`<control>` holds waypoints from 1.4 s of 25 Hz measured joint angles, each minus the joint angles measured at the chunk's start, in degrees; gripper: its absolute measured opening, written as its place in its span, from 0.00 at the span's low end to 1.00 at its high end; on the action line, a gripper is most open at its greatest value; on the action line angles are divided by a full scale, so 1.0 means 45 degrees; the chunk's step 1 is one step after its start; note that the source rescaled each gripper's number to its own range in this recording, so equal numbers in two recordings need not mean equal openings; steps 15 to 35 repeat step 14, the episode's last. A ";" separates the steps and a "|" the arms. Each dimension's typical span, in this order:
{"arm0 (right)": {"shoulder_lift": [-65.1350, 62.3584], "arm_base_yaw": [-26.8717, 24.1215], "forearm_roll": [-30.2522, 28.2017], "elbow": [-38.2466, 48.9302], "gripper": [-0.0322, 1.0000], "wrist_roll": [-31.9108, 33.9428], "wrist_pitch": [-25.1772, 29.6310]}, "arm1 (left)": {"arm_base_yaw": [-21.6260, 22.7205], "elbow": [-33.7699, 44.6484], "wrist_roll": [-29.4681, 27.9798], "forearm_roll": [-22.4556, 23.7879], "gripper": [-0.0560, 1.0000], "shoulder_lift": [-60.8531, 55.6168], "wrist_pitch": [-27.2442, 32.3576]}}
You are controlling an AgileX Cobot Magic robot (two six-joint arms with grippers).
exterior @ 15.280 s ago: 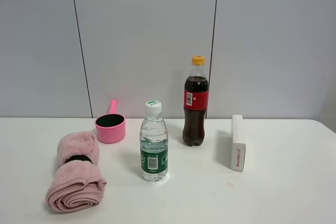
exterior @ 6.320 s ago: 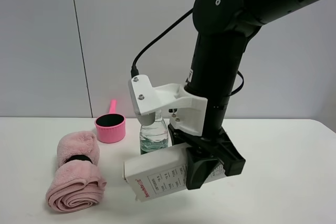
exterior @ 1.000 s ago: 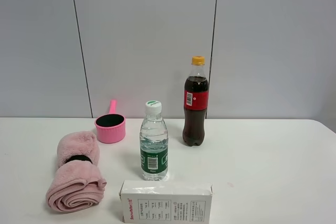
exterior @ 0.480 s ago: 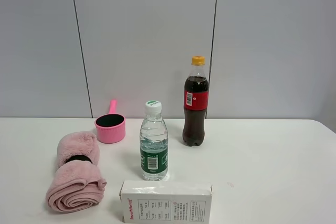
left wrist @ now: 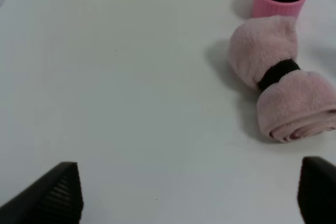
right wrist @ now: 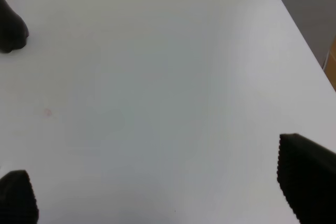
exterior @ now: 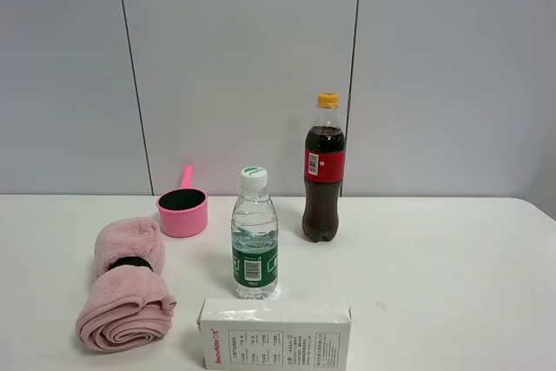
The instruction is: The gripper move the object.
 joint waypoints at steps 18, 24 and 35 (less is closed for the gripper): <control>0.0000 0.0000 0.0000 0.0000 0.88 0.0015 0.0000 | 0.0000 0.0000 0.0000 0.0000 1.00 0.0000 0.0000; 0.0000 0.0000 0.0000 0.0000 0.88 0.0015 0.0000 | 0.0000 0.0000 0.0000 0.0000 1.00 0.0000 0.0000; 0.0000 0.0000 0.0000 0.0000 0.88 0.0015 0.0000 | 0.0000 0.0000 0.0000 0.0000 1.00 0.0000 0.0000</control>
